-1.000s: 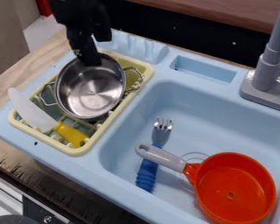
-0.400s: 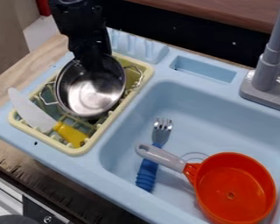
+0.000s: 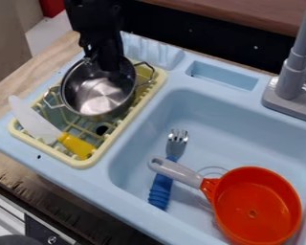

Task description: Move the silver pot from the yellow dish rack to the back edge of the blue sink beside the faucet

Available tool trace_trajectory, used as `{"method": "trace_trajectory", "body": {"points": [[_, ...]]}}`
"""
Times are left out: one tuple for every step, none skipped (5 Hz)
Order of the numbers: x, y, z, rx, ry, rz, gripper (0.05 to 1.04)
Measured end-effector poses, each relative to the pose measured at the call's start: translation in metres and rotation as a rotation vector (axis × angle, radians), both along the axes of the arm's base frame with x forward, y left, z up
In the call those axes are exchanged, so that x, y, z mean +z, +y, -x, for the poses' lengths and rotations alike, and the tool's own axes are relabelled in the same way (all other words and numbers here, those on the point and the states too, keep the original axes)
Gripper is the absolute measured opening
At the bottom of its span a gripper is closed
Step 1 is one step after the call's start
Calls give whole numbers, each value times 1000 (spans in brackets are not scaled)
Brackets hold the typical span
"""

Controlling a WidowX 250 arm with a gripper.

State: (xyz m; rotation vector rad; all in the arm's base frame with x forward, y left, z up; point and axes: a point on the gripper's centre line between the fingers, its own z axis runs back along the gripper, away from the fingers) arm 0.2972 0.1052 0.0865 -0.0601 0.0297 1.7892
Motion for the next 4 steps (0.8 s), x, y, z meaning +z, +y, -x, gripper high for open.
{"method": "trace_trajectory", "body": {"points": [[3, 1, -1, 1, 12, 29, 60], [3, 1, -1, 8, 12, 36, 60], [11, -3, -1, 70, 34, 71, 60], [14, -15, -2, 182, 61, 108, 60]]}}
